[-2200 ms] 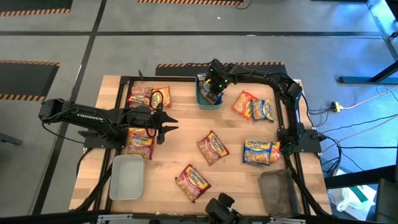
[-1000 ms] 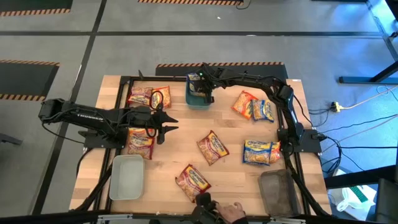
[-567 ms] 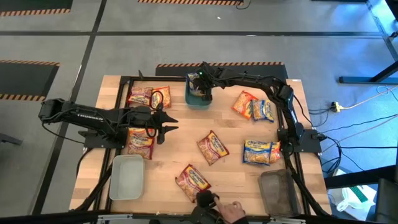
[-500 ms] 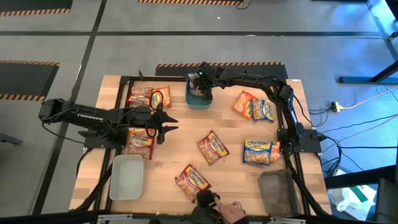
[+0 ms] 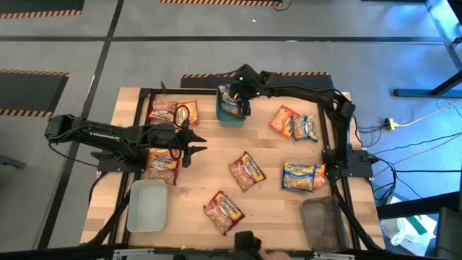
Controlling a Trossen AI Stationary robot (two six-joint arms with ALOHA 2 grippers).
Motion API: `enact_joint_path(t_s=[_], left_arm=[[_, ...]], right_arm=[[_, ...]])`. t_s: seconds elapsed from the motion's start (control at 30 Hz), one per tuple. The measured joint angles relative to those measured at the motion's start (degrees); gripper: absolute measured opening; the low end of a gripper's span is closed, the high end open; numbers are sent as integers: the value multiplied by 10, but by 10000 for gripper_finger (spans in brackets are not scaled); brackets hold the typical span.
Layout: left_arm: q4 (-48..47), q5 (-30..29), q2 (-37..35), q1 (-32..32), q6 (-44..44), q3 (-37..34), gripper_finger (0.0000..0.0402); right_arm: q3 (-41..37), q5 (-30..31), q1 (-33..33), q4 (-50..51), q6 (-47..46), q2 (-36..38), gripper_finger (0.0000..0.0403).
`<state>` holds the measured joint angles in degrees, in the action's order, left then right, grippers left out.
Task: Sort Maruchan noodles
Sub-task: Put the blue noodle pack into the green bin
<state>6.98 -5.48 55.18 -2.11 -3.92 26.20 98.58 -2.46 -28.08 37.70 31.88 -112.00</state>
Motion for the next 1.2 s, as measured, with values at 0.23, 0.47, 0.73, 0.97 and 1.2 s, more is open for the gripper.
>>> enact_joint_path(t_s=[0.23,0.47,0.73,0.97,1.2], left_arm=[[0,0,0,0,0,0,128],[17,0,23,7,-26,0,128],[94,-20,86,61,-73,0,128],[154,-37,156,101,-119,17,128],[145,-40,208,120,-121,56,128]], right_arm=[[0,-121,7,104,-65,47,199],[-83,-140,85,130,-104,89,184],[-274,-42,197,74,-219,237,168],[-467,30,279,-97,-326,417,166],[-611,43,313,-286,-429,499,166]])
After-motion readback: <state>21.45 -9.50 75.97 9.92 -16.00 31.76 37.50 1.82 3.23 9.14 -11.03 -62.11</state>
